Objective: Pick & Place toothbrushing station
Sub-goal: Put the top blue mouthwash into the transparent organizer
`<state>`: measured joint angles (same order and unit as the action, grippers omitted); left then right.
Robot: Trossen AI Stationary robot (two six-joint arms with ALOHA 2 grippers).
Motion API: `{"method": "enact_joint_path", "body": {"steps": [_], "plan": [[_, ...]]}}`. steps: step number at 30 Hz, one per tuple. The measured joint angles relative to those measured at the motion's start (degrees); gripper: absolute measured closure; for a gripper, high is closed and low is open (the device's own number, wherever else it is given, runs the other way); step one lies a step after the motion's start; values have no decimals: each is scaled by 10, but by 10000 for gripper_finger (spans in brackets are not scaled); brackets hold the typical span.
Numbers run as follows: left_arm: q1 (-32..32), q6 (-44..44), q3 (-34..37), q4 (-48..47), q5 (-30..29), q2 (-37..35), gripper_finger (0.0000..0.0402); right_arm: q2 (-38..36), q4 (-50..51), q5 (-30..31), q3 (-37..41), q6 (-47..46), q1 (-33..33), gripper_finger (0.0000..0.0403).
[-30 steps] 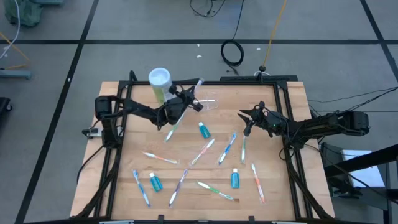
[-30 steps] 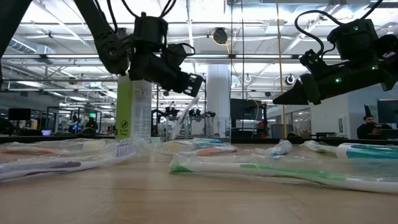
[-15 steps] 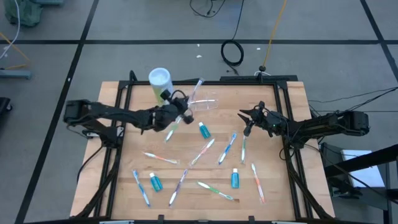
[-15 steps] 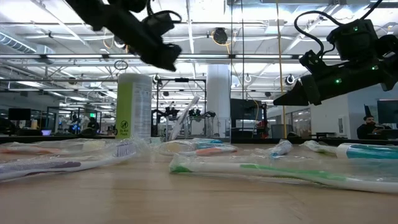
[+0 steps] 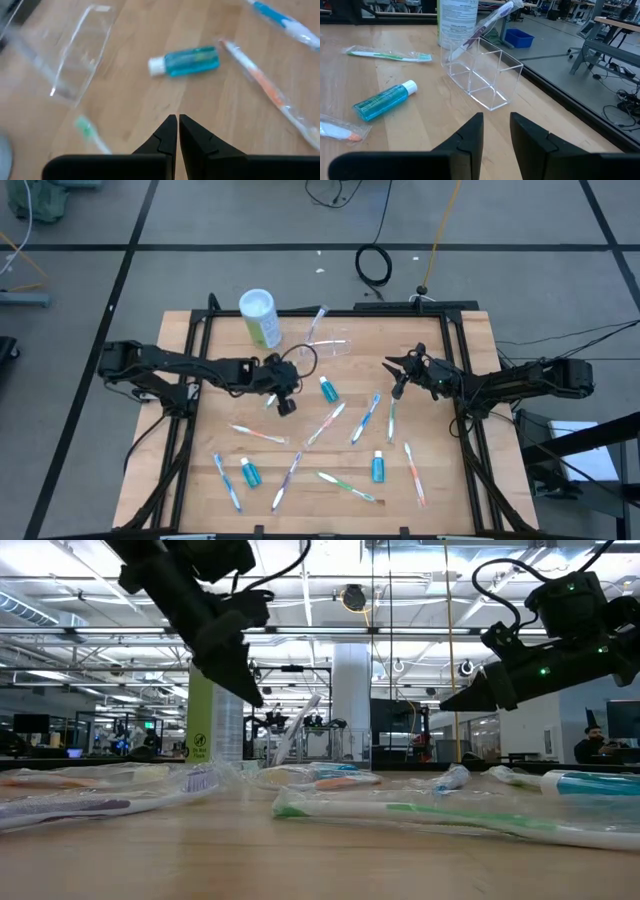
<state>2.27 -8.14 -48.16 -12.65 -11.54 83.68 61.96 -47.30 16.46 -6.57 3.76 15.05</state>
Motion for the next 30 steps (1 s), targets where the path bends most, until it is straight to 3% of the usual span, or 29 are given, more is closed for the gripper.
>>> {"method": "enact_joint_path", "body": {"steps": [7, 14, 25, 30], "plan": [[-12, 107, 0, 133, 2, 74, 375, 0, 3, 0, 0, 0, 0, 316], [-3, 151, 0, 180, 10, 130, 366, 0, 5, 0, 0, 0, 0, 316], [20, 206, 0, 196, 11, 145, 254, 0, 4, 0, 0, 0, 0, 316], [30, 225, 0, 203, 11, 145, 225, 0, 4, 0, 0, 1, 0, 316]]}}
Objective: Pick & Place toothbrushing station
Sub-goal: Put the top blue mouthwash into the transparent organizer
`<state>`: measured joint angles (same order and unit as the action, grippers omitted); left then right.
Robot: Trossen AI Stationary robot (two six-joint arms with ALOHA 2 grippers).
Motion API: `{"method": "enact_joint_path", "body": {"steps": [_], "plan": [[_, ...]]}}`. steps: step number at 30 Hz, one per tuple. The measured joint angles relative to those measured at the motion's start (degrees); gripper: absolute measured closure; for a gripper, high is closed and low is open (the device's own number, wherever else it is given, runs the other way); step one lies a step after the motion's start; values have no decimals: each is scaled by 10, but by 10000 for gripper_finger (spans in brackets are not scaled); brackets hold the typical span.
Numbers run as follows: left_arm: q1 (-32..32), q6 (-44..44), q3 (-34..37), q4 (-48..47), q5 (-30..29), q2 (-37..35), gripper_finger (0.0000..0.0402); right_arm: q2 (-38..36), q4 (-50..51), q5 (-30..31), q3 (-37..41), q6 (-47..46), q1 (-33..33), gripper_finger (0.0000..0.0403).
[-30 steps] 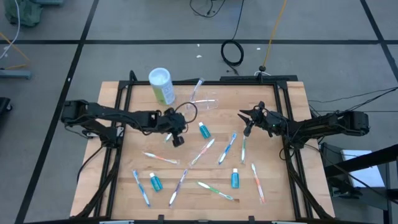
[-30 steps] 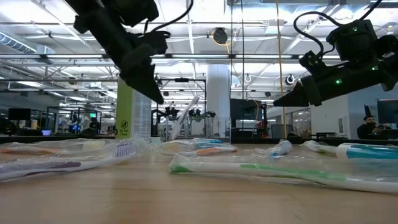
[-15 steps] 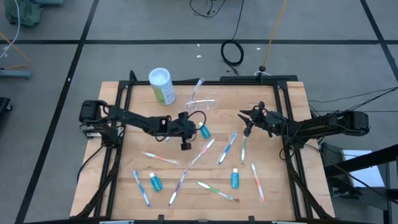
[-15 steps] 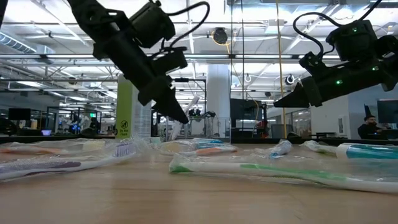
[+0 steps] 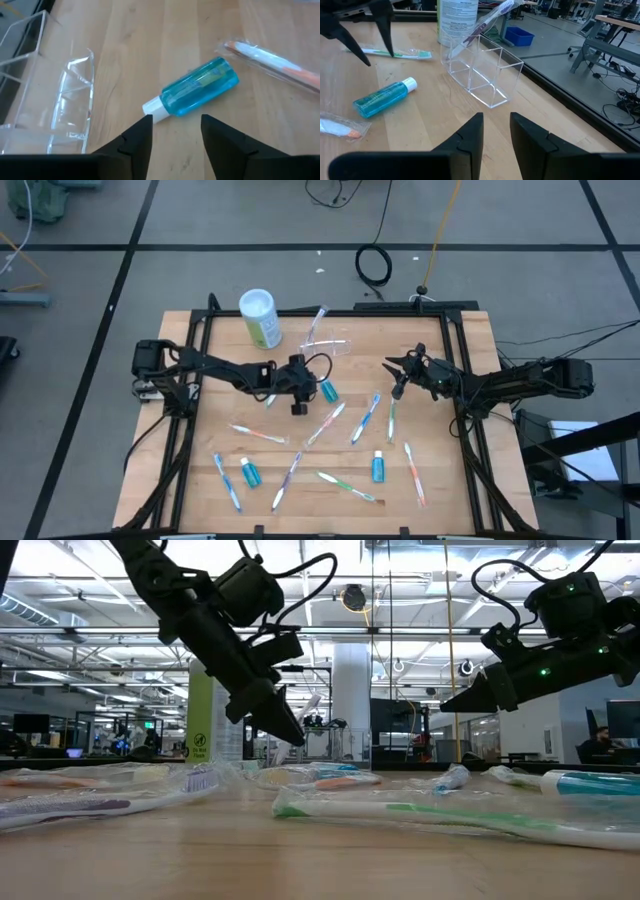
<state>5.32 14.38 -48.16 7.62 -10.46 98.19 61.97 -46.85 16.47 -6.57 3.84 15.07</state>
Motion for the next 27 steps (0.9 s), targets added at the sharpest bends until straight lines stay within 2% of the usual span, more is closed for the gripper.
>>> {"method": "enact_joint_path", "body": {"steps": [9, 15, 19, 27], "plan": [[3, -67, 0, 0, 0, 2, 217, 0, 0, 0, 0, 0, 0, 316], [4, -70, 0, 0, 1, 2, 217, 0, 0, 0, 0, -1, 0, 316], [5, -58, 0, 42, 4, 2, 217, 0, 0, 0, 0, -1, 0, 316], [6, 2, 0, 86, 87, 2, 217, 0, 0, 0, 0, -1, 0, 316]]}}
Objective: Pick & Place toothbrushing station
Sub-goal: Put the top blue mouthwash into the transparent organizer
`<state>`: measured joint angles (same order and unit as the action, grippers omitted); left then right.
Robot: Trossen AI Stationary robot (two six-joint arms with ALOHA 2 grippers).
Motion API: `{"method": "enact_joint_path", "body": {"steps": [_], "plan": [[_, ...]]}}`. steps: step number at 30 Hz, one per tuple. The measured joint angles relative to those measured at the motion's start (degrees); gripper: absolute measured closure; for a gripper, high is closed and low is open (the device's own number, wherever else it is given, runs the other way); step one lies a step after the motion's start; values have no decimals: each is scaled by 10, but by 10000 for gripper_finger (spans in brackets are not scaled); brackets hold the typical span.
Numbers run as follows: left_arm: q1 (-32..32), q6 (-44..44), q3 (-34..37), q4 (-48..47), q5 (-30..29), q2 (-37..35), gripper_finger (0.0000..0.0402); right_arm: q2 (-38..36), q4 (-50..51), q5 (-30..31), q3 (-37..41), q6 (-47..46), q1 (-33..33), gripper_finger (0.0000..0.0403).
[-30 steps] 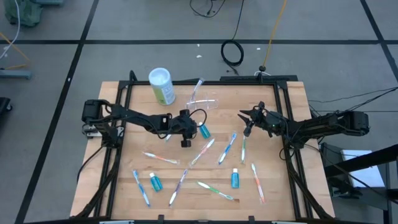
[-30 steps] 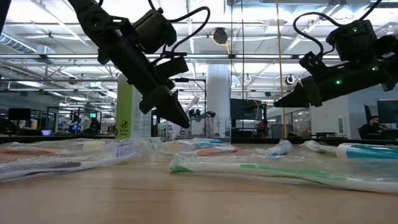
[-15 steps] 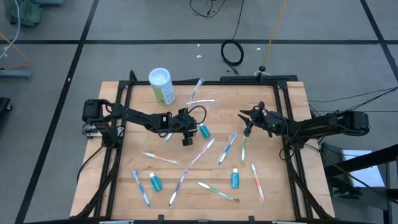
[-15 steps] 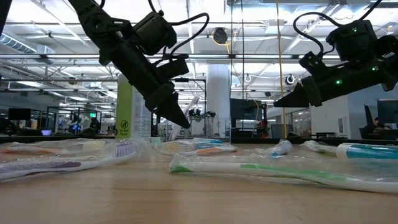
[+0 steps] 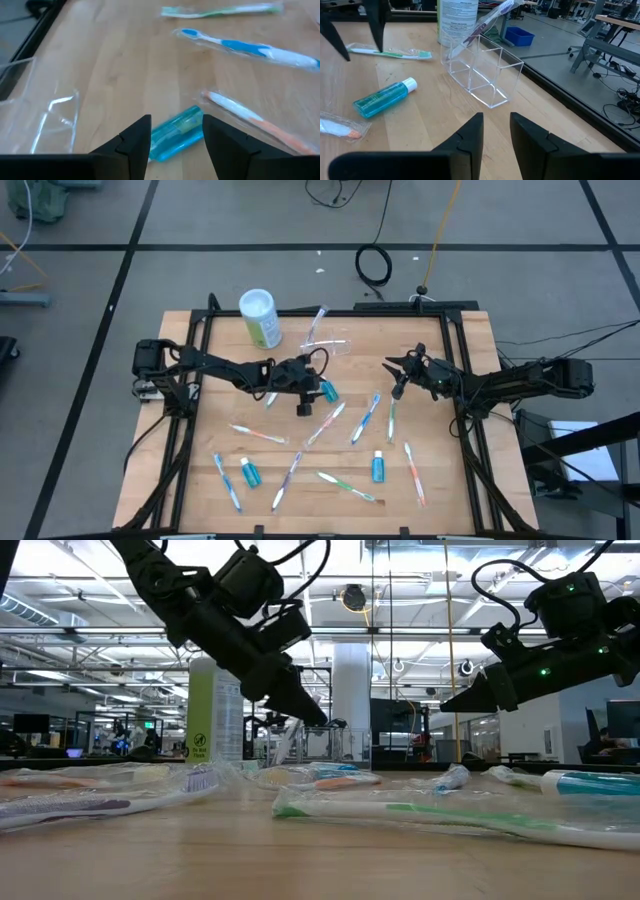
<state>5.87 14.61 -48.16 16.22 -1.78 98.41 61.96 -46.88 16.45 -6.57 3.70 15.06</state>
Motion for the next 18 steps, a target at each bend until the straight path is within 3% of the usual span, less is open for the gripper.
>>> {"method": "enact_joint_path", "body": {"steps": [9, 14, 18], "plan": [[18, 46, 0, 7, 13, 0, 217, 0, 0, 0, 0, 0, 0, 316], [48, 17, 0, 4, 88, 0, 218, 0, 0, 0, 0, 0, 0, 316], [65, 11, 0, 7, 110, 0, 218, 0, 0, 0, 0, 0, 0, 316]]}}
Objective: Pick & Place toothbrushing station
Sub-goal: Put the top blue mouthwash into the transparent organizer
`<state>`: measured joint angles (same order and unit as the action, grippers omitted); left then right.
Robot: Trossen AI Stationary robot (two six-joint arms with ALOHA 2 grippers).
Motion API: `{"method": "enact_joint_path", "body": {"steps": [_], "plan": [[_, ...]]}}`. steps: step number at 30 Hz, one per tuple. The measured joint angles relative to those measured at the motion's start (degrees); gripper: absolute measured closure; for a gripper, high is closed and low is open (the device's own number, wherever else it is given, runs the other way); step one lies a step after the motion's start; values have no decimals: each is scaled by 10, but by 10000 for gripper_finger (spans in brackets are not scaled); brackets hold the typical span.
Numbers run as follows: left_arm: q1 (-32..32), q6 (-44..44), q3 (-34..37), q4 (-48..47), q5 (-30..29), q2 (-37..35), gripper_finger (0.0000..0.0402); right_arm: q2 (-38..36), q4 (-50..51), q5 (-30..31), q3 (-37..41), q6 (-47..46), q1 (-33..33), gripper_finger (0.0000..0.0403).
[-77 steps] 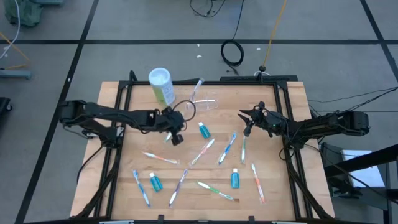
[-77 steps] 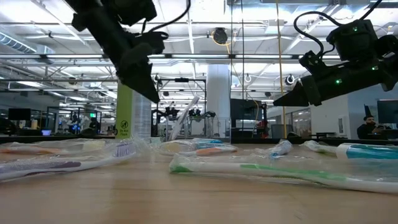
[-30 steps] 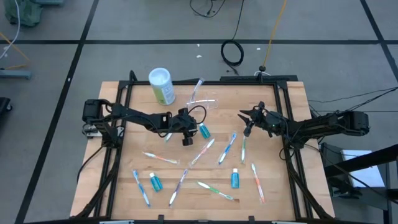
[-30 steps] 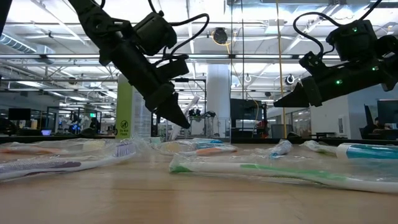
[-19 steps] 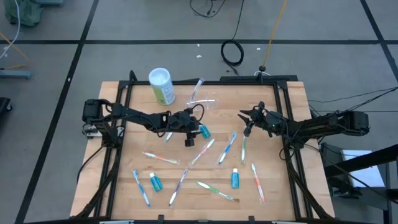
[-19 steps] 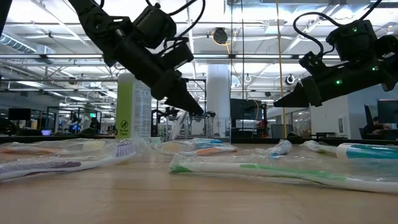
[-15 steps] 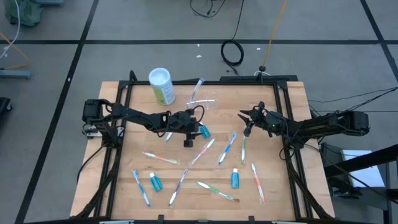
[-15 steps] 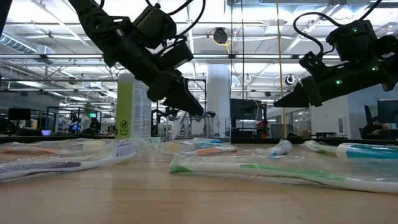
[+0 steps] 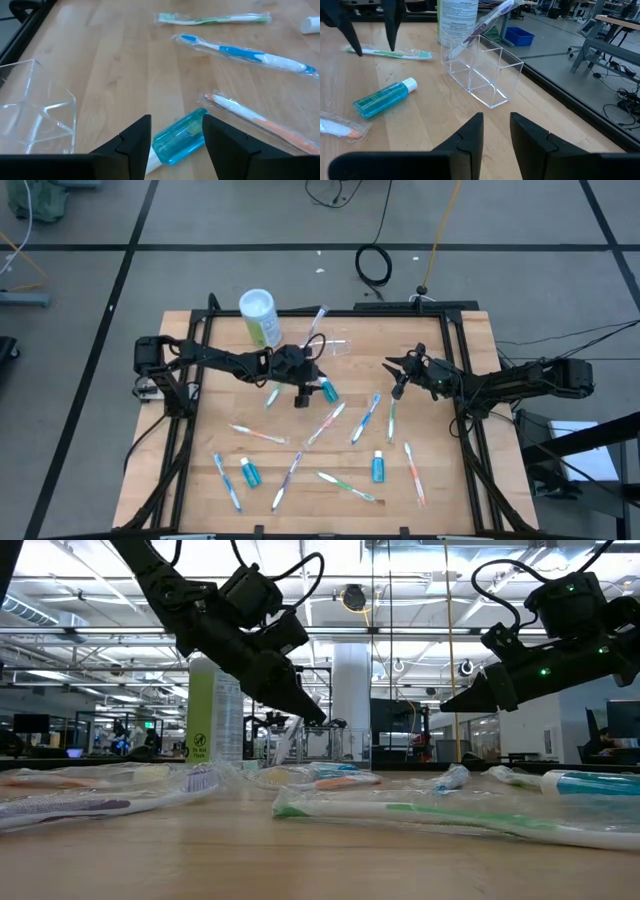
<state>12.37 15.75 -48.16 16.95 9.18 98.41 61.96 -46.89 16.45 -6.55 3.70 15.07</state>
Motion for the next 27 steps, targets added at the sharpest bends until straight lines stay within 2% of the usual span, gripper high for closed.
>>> {"method": "enact_joint_path", "body": {"steps": [6, 12, 22, 27], "plan": [[16, 0, 0, -6, 6, 0, 218, 0, 0, 0, 0, 0, 0, 316], [24, 11, -1, 9, 62, 33, 218, 0, 0, 0, 0, 0, 0, 316], [39, 41, 0, 25, 53, 51, 218, 0, -4, 0, 0, 0, 0, 316], [52, 45, 0, 34, 74, 63, 218, 0, -4, 0, 0, 0, 0, 316]]}}
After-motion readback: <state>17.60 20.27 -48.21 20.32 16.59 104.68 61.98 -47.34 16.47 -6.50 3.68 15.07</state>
